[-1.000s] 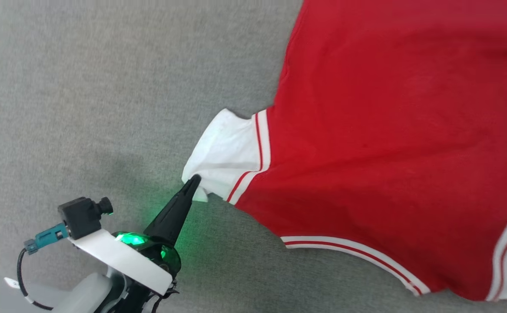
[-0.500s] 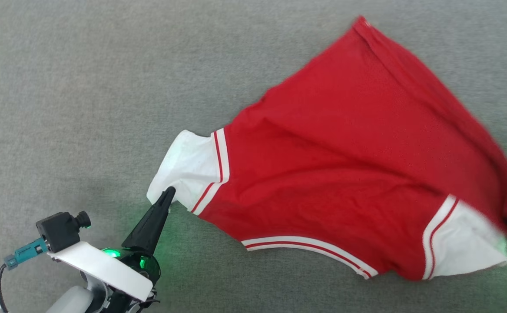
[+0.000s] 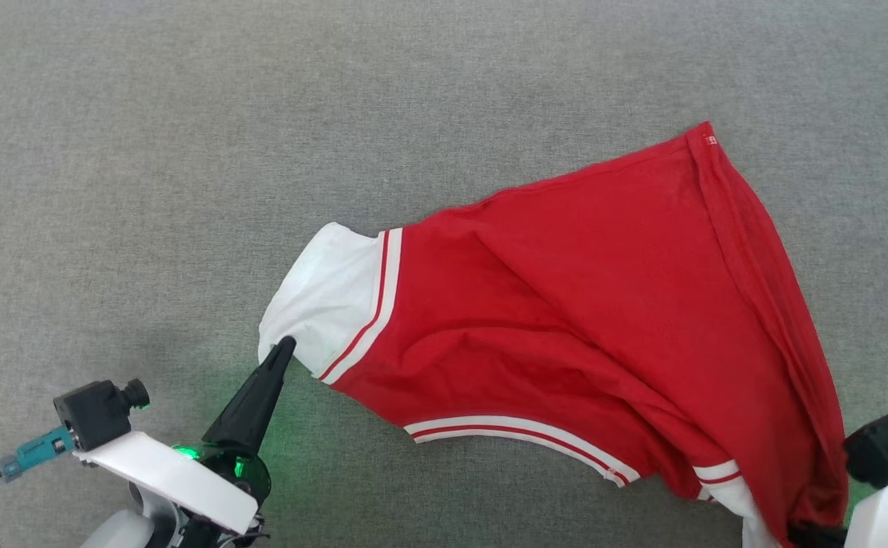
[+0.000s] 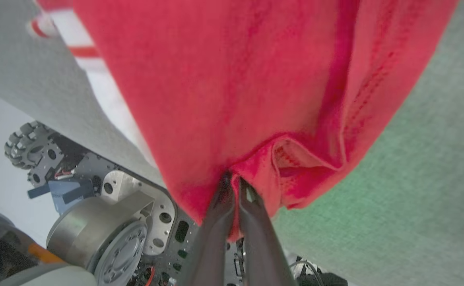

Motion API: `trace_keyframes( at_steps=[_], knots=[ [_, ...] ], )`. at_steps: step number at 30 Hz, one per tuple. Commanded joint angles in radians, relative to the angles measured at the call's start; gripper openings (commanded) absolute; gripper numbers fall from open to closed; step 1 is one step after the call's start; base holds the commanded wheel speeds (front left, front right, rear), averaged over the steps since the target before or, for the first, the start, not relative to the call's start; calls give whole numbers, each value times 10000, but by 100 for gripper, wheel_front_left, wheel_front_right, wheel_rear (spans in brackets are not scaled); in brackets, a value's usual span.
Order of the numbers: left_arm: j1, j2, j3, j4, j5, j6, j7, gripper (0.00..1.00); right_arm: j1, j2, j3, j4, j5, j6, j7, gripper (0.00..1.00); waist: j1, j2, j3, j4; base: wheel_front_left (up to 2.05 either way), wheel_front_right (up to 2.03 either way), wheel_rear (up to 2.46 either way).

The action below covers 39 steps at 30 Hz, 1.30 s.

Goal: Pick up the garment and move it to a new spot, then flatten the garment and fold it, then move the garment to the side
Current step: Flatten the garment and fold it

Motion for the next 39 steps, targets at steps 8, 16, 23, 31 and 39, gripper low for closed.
trace_keyframes(
  at_steps=[8,16,23,31,39],
  knots=[
    [1,-19,199,-223,67,24,-23,0,-231,77,-1397,-1235,-206,0,285,100,0,0,279,-6,0,0,0],
    [-345,-228,114,-361,281,-34,8,0,-2194,-479,-2982,-2018,-1,0,518,100,0,0,796,330,0,0,0],
    [-841,-505,-82,-324,471,-115,117,0,-5941,-445,-1268,422,-218,0,-239,100,0,0,1399,675,0,0,0],
    [-1180,-861,-229,60,329,-193,108,0,-8842,-385,1250,3772,-816,-2,-512,100,0,0,2098,1022,0,0,0],
    [-1440,-1111,-459,360,281,-184,86,0,-9216,-594,3132,5103,-253,4,153,32,0,0,2237,1289,0,0,0]
  ],
)
